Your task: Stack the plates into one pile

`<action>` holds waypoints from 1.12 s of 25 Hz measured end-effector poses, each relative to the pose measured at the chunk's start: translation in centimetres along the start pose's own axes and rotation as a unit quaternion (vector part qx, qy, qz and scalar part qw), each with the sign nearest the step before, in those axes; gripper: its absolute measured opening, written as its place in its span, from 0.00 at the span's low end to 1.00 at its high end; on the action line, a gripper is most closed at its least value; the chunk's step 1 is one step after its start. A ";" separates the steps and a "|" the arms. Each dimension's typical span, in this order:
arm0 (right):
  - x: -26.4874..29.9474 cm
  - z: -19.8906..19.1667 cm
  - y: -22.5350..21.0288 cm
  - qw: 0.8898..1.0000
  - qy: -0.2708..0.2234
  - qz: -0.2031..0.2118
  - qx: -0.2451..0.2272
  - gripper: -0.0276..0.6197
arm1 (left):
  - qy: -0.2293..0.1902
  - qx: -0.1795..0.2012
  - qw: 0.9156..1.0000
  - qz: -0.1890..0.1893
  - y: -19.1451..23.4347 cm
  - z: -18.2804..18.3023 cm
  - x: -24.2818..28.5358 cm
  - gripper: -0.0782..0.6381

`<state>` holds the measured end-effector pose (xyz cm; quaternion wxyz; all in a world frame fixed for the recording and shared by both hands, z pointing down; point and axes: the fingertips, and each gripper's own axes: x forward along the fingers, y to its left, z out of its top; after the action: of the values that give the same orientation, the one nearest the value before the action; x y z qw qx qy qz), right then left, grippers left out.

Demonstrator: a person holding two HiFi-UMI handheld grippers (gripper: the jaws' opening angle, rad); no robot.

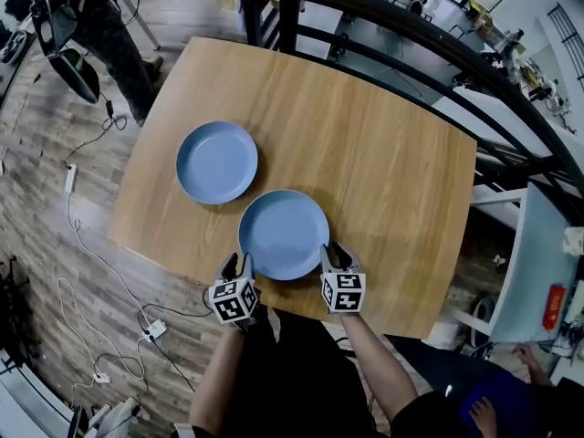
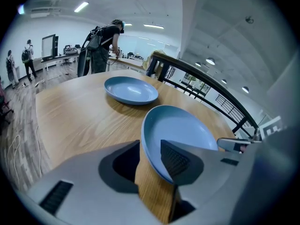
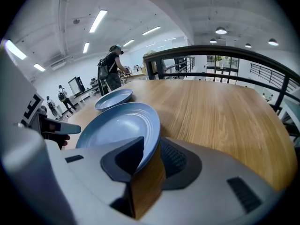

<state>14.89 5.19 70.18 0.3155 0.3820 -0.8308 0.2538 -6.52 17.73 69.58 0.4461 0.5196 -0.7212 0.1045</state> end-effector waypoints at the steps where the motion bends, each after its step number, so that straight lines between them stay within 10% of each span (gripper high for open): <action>1: -0.2 0.4 0.0 1.000 -0.006 0.001 -0.006 0.24 | -0.006 -0.002 1.000 0.001 0.0 0.4 -0.4 0.30; 28: 0.6 14.8 15.7 0.990 -0.105 0.078 -0.046 0.24 | -0.095 -0.038 0.994 -0.034 8.2 13.6 -6.1 0.30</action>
<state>-2.75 4.16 57.81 0.2228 0.3252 -0.8976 0.1971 -20.31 16.94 59.61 0.3985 0.5341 -0.7455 0.0125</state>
